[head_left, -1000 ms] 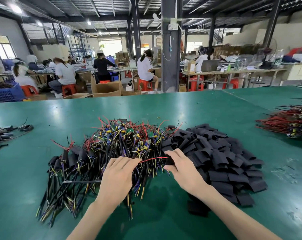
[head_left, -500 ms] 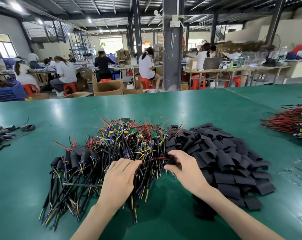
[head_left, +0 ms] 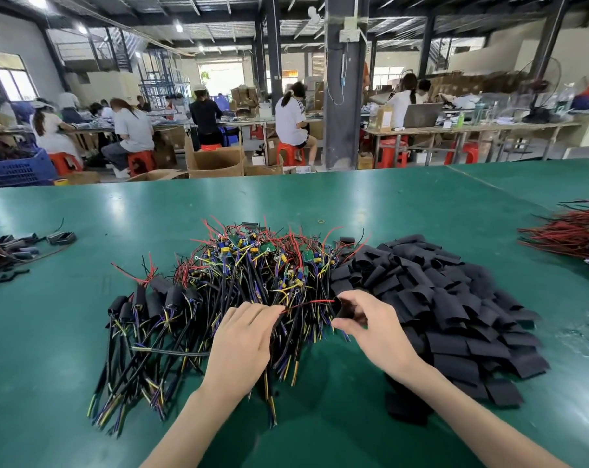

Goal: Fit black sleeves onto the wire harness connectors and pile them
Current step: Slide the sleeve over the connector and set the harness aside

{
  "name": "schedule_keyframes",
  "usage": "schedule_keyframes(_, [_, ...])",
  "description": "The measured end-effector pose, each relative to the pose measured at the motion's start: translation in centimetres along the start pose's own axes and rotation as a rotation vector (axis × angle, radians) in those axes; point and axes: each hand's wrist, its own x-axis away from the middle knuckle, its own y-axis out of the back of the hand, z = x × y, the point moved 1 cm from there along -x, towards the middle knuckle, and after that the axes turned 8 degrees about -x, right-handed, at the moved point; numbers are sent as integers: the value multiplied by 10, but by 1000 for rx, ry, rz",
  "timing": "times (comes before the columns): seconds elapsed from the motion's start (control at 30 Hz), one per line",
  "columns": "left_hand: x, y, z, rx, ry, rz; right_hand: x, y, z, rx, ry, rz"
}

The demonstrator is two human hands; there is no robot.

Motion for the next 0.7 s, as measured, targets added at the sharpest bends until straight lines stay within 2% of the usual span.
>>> schedule_keyframes(0.4, [1,2,-7,39,-70,66,3,6,5,-6,-29,-3])
schedule_keyframes(0.47, [0,3,-10,24,-81,80,5,7,8,84,47,11])
schedule_keyframes(0.6, [-5,4,-22,8,-166,121,9,3,21,465,371,73])
schedule_keyframes(0.67, [-5,3,-33,90,-151,154,12,-3,26,483,421,161])
schedule_keyframes(0.7, [-4,3,-37,173,-88,184,13,-6,27,464,413,201])
